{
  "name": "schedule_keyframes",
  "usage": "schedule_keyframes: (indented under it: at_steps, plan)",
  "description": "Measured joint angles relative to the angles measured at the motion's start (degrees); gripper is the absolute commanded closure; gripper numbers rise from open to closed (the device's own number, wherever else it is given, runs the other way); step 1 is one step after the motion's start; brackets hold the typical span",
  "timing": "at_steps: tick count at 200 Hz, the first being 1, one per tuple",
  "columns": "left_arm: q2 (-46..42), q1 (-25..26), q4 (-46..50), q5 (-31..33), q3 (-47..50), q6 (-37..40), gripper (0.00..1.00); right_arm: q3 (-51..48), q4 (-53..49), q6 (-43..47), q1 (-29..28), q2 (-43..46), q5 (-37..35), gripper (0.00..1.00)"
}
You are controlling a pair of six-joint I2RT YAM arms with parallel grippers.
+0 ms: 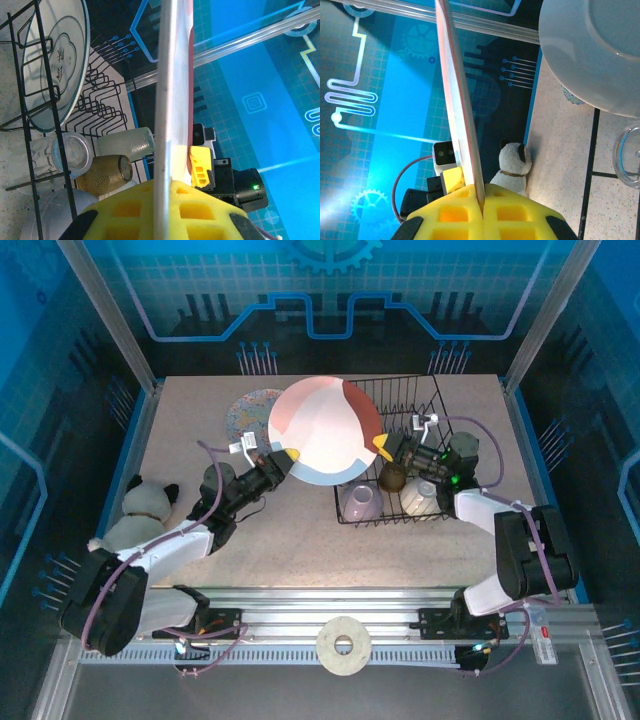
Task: Unload the mixed dishes from the dish rack
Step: Place the plate on the plate.
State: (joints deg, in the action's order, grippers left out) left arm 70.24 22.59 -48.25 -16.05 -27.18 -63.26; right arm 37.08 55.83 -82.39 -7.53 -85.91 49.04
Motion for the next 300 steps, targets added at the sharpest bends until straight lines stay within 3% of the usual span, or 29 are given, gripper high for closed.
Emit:
schedule_keyframes:
  at_steps: [37,57,86,90,151,197,244,300]
  plan:
    - [0.0,0.6,0.4,1.3,0.0,-1.4,1.00,0.0,-0.7,1.0,0.0,0.0,-0.4,0.99]
    - [0.0,0.8,0.4,1.7,0.0,-2.1,1.00,0.0,-0.9,1.2,0.0,0.0,-0.5,0.67]
    - [0.0,1.1,1.7,4.0,0.0,-2.5,1.00,0.0,-0.5,1.5,-0.7,0.2,0.7,0.04]
    - [0.0,1.0,1.7,4.3,0.0,-2.5,1.00,0.0,-0.4,1.5,-0.8,0.2,0.9,0.00]
    - [-0.9,-1.5,6.6,7.8,-3.7,-2.7,1.00,0.0,-5.2,7.9,-1.3,5.0,0.7,0.00]
    - [-0.3,-13.4,6.8,6.1,-10.5,-4.4,1.00,1.2,-17.4,18.5,-2.6,11.7,-2.0,0.00]
    - [6.1,-24.6,9.6,-0.2,-14.7,-3.5,1.00,1.9,-26.3,26.7,-3.8,13.2,-5.6,0.00]
    - [20.5,-31.6,13.5,-7.6,-21.2,-2.8,1.00,1.9,-29.6,29.6,-4.1,13.2,-7.2,0.00]
